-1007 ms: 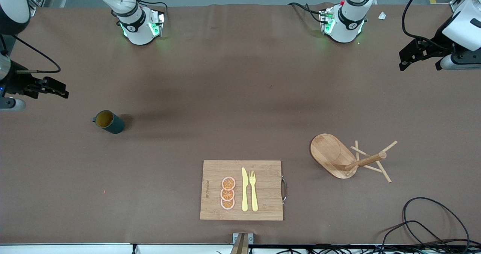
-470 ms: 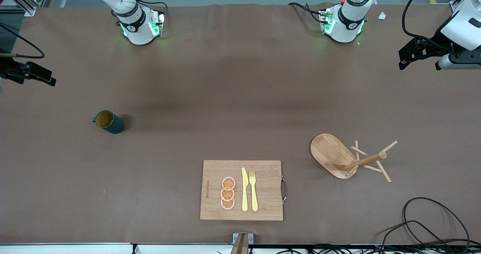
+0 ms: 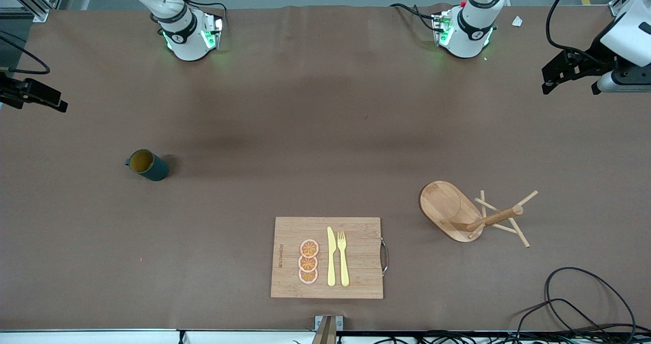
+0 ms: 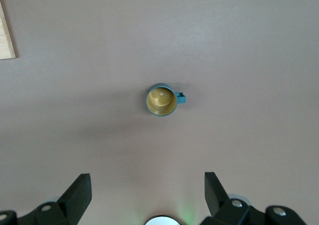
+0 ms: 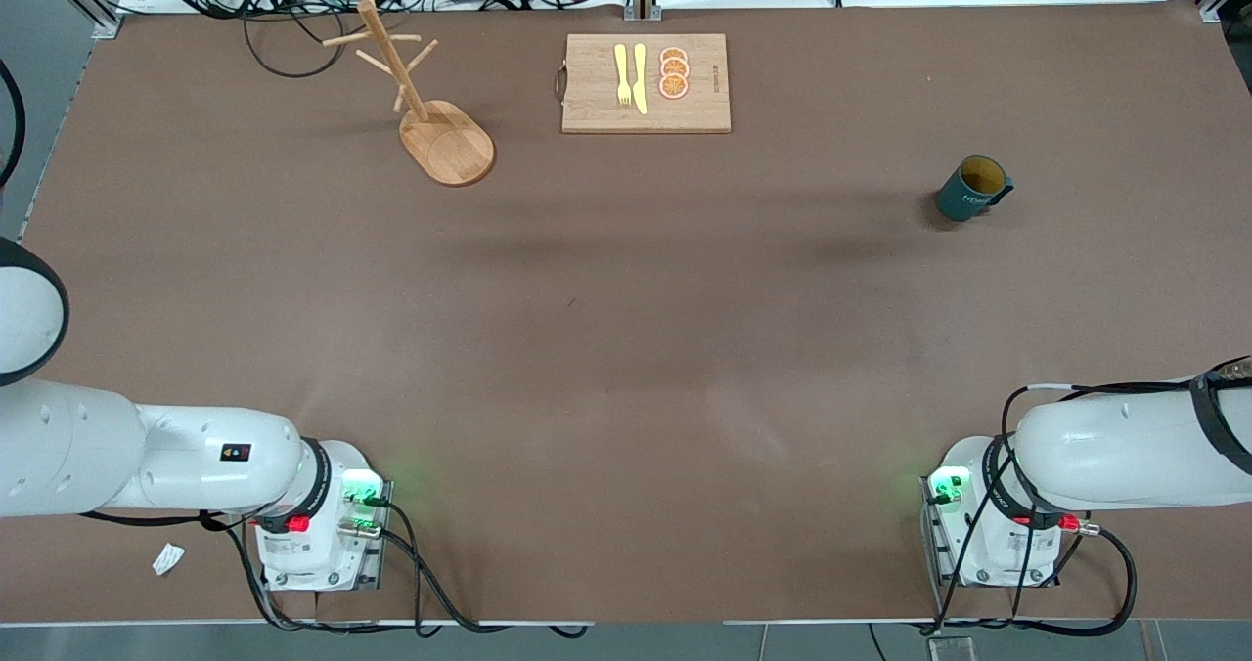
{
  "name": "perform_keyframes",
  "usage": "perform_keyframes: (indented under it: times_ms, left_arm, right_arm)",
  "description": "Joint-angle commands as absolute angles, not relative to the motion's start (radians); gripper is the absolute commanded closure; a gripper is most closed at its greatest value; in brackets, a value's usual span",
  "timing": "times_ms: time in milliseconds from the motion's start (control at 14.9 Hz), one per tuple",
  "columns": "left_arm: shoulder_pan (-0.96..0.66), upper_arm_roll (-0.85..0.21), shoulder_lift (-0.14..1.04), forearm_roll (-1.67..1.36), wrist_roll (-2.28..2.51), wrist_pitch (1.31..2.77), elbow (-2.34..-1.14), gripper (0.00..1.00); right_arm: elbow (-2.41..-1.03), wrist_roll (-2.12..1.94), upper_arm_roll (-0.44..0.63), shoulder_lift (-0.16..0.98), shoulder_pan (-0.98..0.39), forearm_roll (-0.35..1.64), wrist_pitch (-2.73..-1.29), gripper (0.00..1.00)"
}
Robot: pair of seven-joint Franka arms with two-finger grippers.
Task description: Transfer cup from left to right arm and place
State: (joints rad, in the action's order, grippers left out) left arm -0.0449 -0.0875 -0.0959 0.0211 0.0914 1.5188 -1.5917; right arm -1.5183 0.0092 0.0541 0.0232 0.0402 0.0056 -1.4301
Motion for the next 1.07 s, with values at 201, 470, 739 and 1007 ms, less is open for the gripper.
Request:
perform_keyframes:
  times_ms: [201, 470, 739, 1007]
  left_arm:
    - [-0.035, -0.100, -0.103, 0.006, 0.175, 1.480, -1.580, 0.00]
    - [-0.040, -0.103, -0.101, 0.008, 0.176, 1.479, -1.582, 0.00]
    - [-0.038, -0.103, -0.100, 0.009, 0.164, 1.479, -1.580, 0.00]
    - [-0.037, -0.103, -0.094, 0.009, 0.164, 1.479, -1.578, 0.00]
  right_arm:
    - [-1.638, 0.020, 0.043, -0.055, 0.052, 0.025, -1.454, 0.00]
    - [-1.657, 0.021, 0.040, -0.097, 0.049, 0.025, -1.453, 0.00]
    - [-1.709, 0.020, 0.040, -0.146, 0.051, 0.025, -1.462, 0.00]
    - [-1.700, 0.015, 0.041, -0.147, 0.054, 0.018, -1.460, 0.00]
